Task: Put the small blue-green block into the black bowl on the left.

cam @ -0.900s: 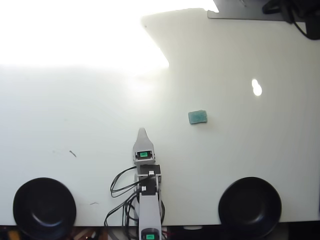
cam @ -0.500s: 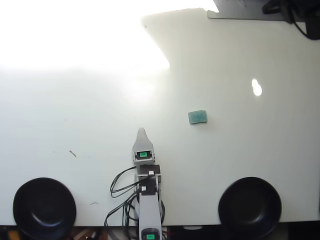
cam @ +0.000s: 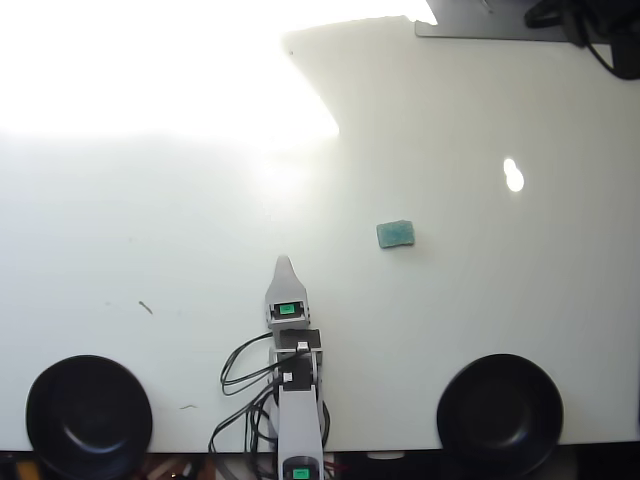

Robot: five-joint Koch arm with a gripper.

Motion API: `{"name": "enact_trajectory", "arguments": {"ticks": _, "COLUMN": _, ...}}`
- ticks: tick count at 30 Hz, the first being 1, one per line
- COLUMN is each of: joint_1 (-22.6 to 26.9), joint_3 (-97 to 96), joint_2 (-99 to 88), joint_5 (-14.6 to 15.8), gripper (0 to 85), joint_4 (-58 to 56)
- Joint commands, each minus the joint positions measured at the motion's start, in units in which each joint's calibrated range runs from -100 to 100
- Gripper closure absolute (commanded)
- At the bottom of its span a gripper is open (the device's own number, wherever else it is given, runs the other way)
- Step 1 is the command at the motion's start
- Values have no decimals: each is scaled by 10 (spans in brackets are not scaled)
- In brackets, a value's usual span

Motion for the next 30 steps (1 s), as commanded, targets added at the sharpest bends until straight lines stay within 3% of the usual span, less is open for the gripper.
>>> {"name": "enact_trajectory", "arguments": {"ticks": 1, "joint_1": 0, "joint_3": -17, "joint_2": 3, "joint_5": -1, "gripper": 373, "joint_4": -2}}
{"name": "enact_trajectory", "arguments": {"ticks": 26, "joint_1": 1, "joint_3": -7, "joint_2": -7, "joint_5": -1, "gripper": 376, "joint_4": -22}}
{"name": "enact_trajectory", "arguments": {"ticks": 30, "joint_1": 1, "joint_3": 29, "joint_2": -16, "joint_5": 7, "gripper": 376, "joint_4": -65}}
